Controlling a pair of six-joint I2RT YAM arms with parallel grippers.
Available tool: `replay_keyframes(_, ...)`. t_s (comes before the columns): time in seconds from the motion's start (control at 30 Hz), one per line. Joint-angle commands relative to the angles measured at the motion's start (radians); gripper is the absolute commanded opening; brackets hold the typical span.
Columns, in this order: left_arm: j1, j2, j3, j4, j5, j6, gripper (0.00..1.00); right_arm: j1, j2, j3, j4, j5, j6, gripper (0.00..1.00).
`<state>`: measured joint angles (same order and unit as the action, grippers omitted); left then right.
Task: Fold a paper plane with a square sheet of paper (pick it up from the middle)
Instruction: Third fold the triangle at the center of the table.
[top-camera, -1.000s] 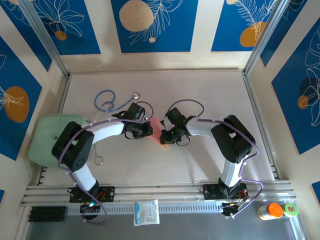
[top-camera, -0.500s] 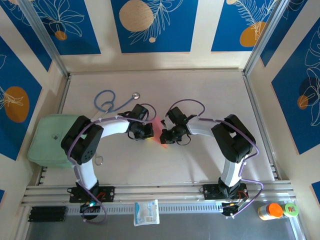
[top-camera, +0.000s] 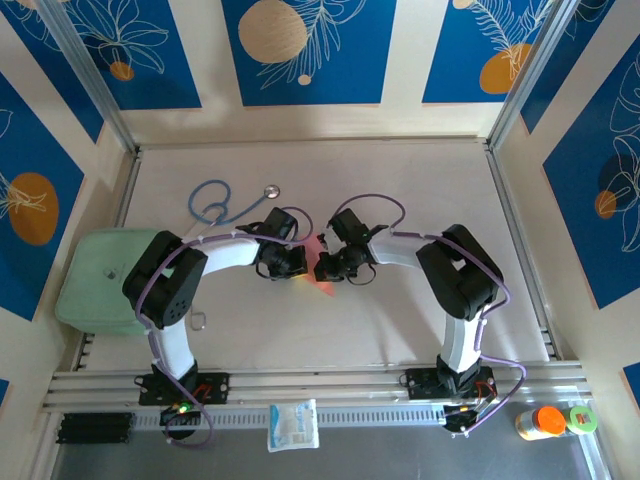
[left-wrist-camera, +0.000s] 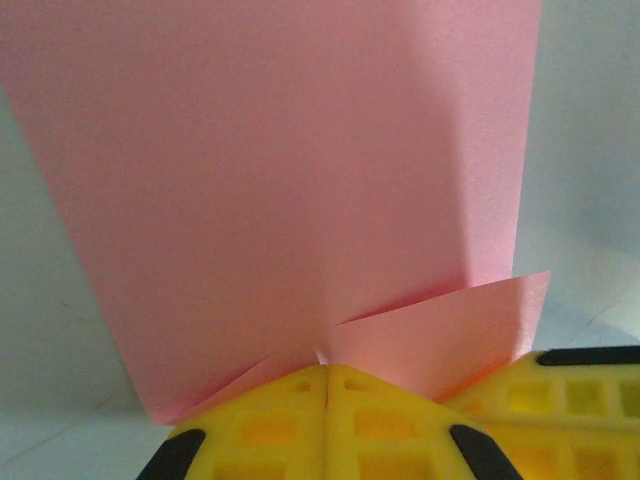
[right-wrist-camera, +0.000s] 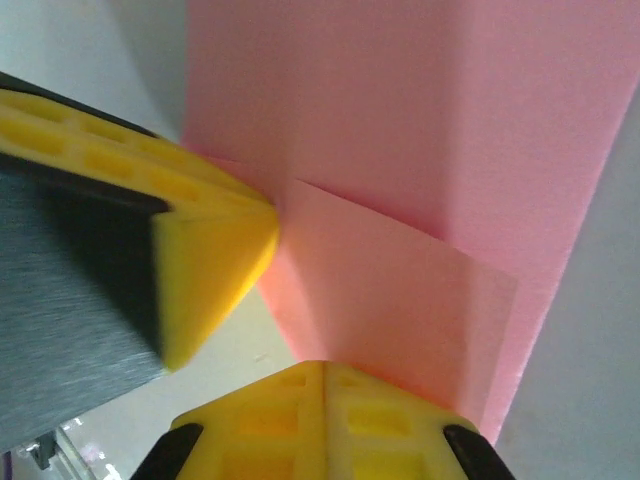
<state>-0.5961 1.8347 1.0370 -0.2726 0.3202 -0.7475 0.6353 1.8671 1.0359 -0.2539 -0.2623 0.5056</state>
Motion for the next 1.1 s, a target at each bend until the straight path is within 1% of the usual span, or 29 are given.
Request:
replay_keyframes(0.0,-0.001,0.041,-0.004,-0.075,-0.058,0.002,0.02,0.004,0.012,-0.004,-0.034,-0.011,-0.006,0.01)
replay_keyframes(0.17,-0.001,0.047,-0.017,-0.096,-0.087,0.0,0.01,0.003,-0.011,-0.065,-0.048,-0.011,-0.035,0.01)
replay_keyframes(0.3,0.0,0.052,-0.03,-0.109,-0.112,0.002,0.0,-0.006,-0.066,-0.137,-0.058,-0.021,-0.065,0.01)
replay_keyframes(0.57,0.001,0.061,-0.021,-0.104,-0.1,0.008,0.0,-0.026,-0.169,-0.258,-0.051,-0.052,-0.081,0.01)
replay_keyframes(0.77,0.001,0.054,0.0,-0.099,-0.068,0.017,0.01,-0.041,-0.252,-0.253,-0.021,-0.045,-0.06,0.01)
replay_keyframes(0.83,0.001,0.037,0.012,-0.097,-0.052,0.019,0.02,-0.042,-0.285,-0.235,-0.002,-0.033,-0.045,0.01)
replay_keyframes(0.93,0.001,-0.002,0.041,-0.092,-0.023,0.012,0.05,-0.04,-0.291,-0.203,0.015,0.012,-0.011,0.02)
replay_keyframes(1.0,0.001,-0.041,0.059,-0.075,-0.006,-0.004,0.1,-0.041,-0.282,-0.187,0.032,0.037,0.015,0.07)
replay_keyframes(1.07,0.005,-0.088,0.067,-0.05,-0.003,-0.027,0.17,-0.042,-0.263,-0.163,0.045,0.061,0.043,0.1)
